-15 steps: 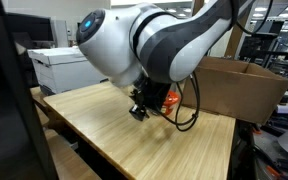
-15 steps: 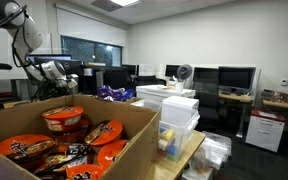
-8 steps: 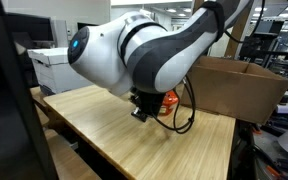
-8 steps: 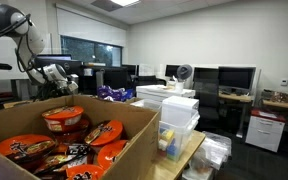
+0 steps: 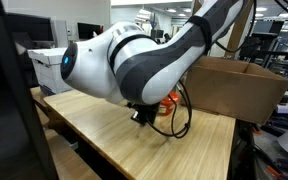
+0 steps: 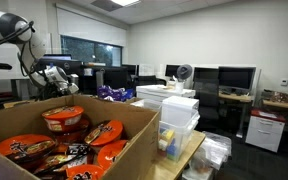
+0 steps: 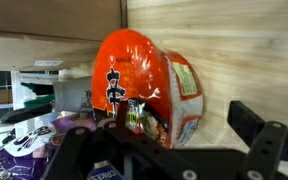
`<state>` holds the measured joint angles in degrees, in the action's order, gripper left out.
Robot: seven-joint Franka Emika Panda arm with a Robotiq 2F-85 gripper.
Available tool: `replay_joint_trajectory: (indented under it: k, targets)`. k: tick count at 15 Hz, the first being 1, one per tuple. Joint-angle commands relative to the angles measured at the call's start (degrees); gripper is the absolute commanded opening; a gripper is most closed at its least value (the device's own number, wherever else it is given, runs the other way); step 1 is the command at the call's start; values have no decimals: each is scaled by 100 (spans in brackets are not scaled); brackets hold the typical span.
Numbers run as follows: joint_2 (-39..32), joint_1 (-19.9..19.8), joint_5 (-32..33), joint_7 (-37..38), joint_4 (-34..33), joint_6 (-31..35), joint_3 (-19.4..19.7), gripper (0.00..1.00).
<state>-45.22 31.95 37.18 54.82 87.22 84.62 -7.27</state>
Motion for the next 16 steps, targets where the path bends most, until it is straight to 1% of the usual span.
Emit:
replay_joint_trajectory:
  k: [1,6,16]
  targets:
    - [-138,73,-65,73,-178,-300,94,100]
    - [-161,56,-71,113,-188,-421,133,100]
    - [-1,52,71,357,88,-282,210,100]
